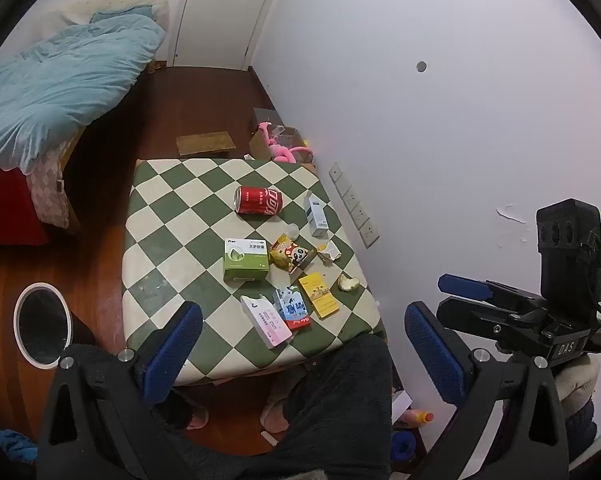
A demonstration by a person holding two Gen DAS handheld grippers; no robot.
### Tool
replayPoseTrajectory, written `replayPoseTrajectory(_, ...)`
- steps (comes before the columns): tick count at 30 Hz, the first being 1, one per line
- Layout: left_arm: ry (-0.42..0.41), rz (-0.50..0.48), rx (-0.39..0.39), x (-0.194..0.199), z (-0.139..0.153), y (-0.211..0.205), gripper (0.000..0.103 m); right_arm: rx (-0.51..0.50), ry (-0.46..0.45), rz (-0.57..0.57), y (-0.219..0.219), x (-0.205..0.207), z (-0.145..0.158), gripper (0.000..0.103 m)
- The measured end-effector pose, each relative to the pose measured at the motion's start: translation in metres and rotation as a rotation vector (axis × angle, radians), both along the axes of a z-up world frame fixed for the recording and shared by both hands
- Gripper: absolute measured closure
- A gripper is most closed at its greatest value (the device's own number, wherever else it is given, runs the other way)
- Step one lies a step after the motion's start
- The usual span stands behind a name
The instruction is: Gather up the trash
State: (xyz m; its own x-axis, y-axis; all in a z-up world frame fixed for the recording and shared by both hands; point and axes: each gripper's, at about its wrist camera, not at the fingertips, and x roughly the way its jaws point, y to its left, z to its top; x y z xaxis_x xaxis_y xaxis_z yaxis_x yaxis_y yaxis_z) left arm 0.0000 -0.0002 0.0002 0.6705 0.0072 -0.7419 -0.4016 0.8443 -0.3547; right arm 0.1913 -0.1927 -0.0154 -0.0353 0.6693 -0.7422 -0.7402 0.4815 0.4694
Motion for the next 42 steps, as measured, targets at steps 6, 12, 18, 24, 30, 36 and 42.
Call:
replayPoseTrajectory(6,0.0,0.001,-0.005,0.0,0.0,-0.001,0.0,0.002,0.005,0.001,0.003,0.002,0.002,0.0)
replayPoseTrajectory(12,-0.002,0.003,-0.01,-0.003,-0.002,-0.001,0.0,-0.002,0.003,0.01,0.006,0.0,-0.002,0.0)
replayPoseTrajectory(18,-0.003,0.003,-0.019,-0.003,-0.001,0.0,0.0,-0.007,0.001,0.009,0.007,0.0,-0.002,0.0)
replayPoseTrajectory(24,-0.004,-0.011,-0.015,-0.002,-0.001,-0.001,0.0,-0.002,0.005,0.012,0.006,0.001,-0.003,0.0)
replayPoseTrajectory(30,0.003,-0.017,-0.016,0.003,-0.003,0.0,0.0,0.0,0.008,0.011,0.004,0.003,-0.003,0.0)
replayPoseTrajectory(36,0.005,-0.015,-0.02,0.005,-0.004,0.001,0.0,-0.001,0.008,0.01,0.004,0.003,-0.003,0.0)
replayPoseTrajectory(42,0.002,-0.015,-0.022,0.003,-0.004,0.003,0.0,-0.001,0.01,0.012,0.005,0.003,-0.003,0.0)
